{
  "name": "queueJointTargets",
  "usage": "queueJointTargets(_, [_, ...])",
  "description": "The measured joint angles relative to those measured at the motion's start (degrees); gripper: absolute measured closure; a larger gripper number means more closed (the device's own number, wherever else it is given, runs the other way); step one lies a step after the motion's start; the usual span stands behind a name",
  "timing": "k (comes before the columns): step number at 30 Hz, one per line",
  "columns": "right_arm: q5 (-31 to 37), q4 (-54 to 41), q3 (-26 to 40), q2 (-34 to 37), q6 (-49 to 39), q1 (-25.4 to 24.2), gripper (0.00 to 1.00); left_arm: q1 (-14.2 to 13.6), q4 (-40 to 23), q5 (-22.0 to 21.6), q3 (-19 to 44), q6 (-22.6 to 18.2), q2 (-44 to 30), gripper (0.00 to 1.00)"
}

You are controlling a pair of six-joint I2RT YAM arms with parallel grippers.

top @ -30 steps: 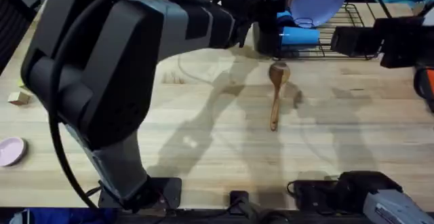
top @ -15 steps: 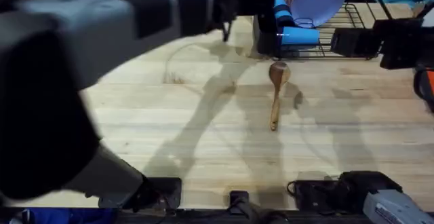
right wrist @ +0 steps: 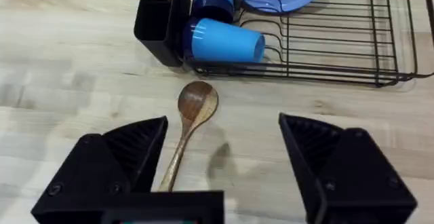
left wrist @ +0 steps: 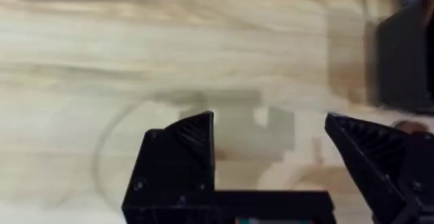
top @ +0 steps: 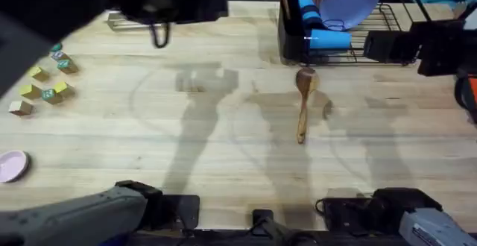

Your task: Pick up the spoon on the table one by one and put them onto the rack

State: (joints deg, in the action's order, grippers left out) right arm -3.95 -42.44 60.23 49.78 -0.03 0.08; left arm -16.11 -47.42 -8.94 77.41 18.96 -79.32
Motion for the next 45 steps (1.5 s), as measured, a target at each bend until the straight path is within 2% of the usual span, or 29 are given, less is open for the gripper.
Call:
queueJointTargets(3, [0.0,0.0,0.0,0.0,0.0,0.0,0.006,2.3,-3.5,3.1,0.0,-2.6,3.4,0.007])
queueJointTargets(8, [0.0,-0.1,0.0,0.0,0.0,0.0,0.006,4.2,-8.5,8.3,0.0,-8.1,8.1,0.007])
queueJointTargets(13, [-1.6,-0.1,0.0,0.0,1.3,0.0,0.006,5.0,-11.2,10.2,0.0,-13.6,12.0,0.007])
queueJointTargets(16, [-4.0,-0.1,0.0,0.0,2.7,0.0,0.006,5.7,-11.9,10.6,0.0,-15.4,13.5,0.007])
queueJointTargets(30, [-7.5,-4.6,0.0,0.0,9.6,0.0,0.006,10.7,-13.3,10.7,0.0,-17.1,13.7,0.007])
queueJointTargets(35, [-7.5,-5.1,0.0,0.0,10.6,0.3,0.006,11.5,-13.3,10.7,0.0,-17.1,13.7,0.007])
queueJointTargets(40, [-6.3,-5.5,0.0,0.6,11.3,3.7,0.006,11.5,-13.3,10.7,0.0,-17.1,13.7,0.007])
queueJointTargets(45, [1.5,-6.5,0.0,3.8,14.6,9.3,0.006,11.5,-13.8,10.7,0.0,-17.1,13.7,0.007])
